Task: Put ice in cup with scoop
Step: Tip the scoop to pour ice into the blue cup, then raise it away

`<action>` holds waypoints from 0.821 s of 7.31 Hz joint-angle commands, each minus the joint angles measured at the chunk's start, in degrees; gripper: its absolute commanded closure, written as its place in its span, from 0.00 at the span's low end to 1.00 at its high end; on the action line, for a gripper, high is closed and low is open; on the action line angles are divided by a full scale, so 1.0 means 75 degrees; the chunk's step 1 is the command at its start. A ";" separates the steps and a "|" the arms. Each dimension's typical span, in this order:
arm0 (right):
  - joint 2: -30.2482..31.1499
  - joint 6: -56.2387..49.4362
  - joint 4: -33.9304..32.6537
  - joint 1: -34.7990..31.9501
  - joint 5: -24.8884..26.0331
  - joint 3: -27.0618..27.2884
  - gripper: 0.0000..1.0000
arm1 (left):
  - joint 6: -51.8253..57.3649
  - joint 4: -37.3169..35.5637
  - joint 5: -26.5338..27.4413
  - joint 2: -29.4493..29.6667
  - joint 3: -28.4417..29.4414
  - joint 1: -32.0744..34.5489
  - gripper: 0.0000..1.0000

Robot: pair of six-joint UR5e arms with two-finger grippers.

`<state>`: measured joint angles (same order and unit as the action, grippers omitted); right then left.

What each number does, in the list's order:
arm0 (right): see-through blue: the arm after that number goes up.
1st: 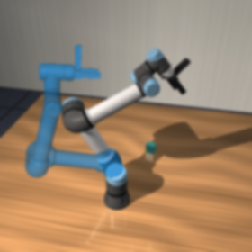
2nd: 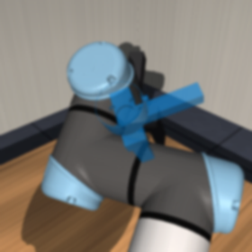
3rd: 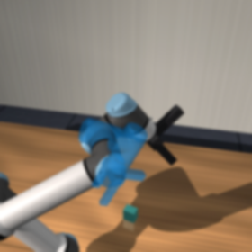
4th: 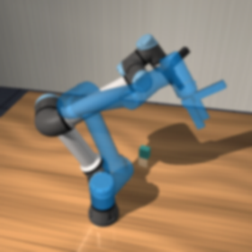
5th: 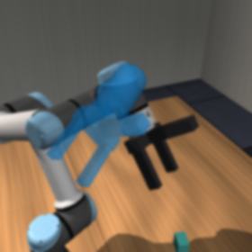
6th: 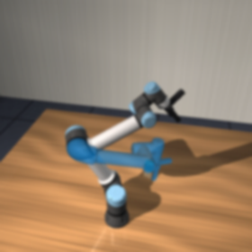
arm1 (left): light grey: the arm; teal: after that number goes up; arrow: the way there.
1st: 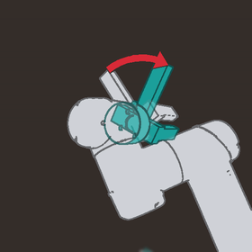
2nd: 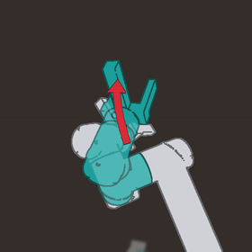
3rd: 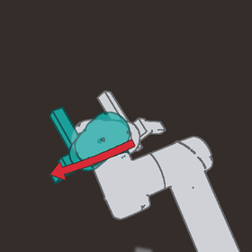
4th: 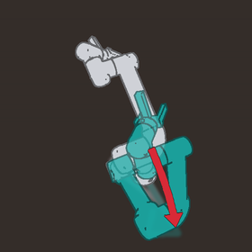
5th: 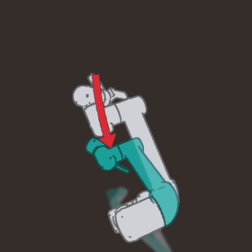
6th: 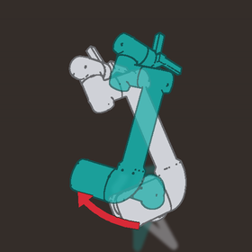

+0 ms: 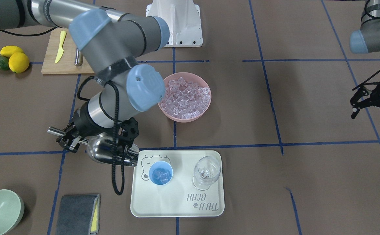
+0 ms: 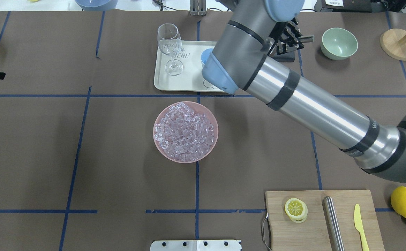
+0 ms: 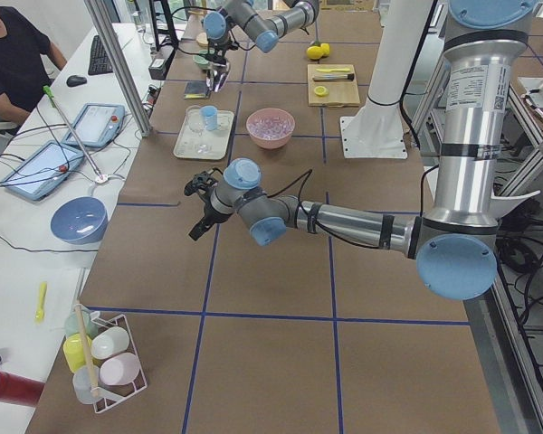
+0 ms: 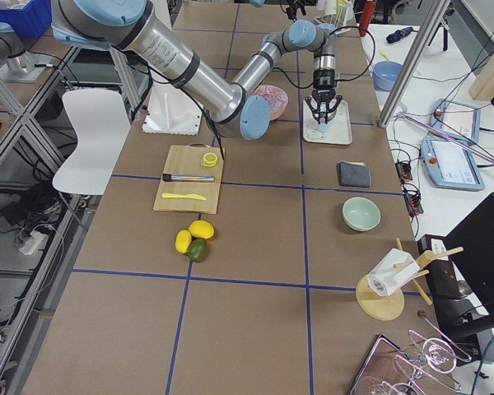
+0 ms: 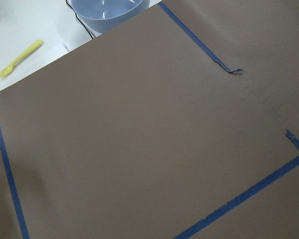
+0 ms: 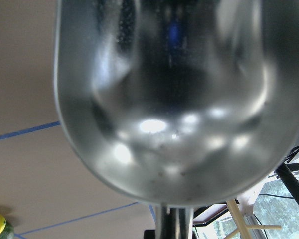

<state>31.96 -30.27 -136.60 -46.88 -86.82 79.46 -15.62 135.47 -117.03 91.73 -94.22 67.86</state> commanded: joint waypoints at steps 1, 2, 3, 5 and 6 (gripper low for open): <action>0.1240 0.0553 0.0863 -0.0519 -0.1307 0.1202 1.00 | -0.0004 -0.0051 0.0041 -0.0147 -0.0093 0.0103 0.00; 0.2383 0.0857 0.1810 -0.0719 -0.1941 0.2262 1.00 | 0.0008 -0.0063 0.0041 -0.0184 -0.0105 0.0104 0.00; 0.3798 0.1371 0.2689 -0.1046 -0.2690 0.3525 1.00 | 0.0008 -0.0226 0.0006 -0.0161 -0.0152 0.0116 0.00; 0.4957 0.2403 0.2827 -0.1773 -0.3725 0.4437 1.00 | 0.0008 -0.0497 -0.0285 -0.0207 -0.0223 0.0291 0.00; 0.5193 0.2709 0.2456 -0.2078 -0.3949 0.4498 1.00 | 0.0008 -0.0497 -0.0403 -0.0254 -0.0222 0.0442 0.00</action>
<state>67.22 -13.59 -116.57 -59.46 -113.20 111.03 -15.56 132.05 -118.71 90.22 -95.83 70.00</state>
